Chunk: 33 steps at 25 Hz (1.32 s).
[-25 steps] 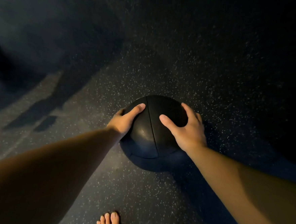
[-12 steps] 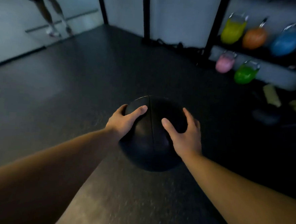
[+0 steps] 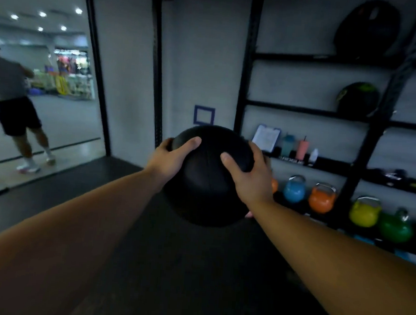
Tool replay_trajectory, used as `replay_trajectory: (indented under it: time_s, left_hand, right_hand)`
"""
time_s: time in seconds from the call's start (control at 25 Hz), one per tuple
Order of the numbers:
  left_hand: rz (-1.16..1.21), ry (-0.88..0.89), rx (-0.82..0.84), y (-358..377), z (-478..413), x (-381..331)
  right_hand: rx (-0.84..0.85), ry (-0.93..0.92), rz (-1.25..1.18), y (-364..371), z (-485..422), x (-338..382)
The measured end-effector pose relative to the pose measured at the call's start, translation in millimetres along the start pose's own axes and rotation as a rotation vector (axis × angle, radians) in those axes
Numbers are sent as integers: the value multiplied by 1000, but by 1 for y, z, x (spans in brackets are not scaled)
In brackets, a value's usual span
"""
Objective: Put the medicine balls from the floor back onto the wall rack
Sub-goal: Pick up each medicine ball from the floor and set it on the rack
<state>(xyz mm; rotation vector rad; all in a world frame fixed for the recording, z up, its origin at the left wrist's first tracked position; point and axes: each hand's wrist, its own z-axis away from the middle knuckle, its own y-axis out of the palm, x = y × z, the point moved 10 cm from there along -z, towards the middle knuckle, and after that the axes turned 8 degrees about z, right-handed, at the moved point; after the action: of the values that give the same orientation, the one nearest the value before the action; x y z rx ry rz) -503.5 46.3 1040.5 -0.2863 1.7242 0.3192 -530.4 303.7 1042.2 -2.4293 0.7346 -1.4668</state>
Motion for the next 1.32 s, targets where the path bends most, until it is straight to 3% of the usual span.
replay_trajectory:
  time_s: [0.2,0.44,0.72,0.92,1.32]
  left_hand:
    - [59,85,108,58,-91,-43]
    - [55,110,243,154,-188,-51]
    - [84,172,247,258,-337,-52]
    - [98,185,230,310,-458,-35]
    - [65,240,295,413,-741,-23]
  right_hand:
    - [-107,-35,6,-17,-90,7]
    - [-225,25,37,-41,-187,-38]
    - [-274,-48,67,-41,-353,-96]
    - [-244,-60,58,-7,-472,-141]
    - [-355,-43,36,79,-732,-222]
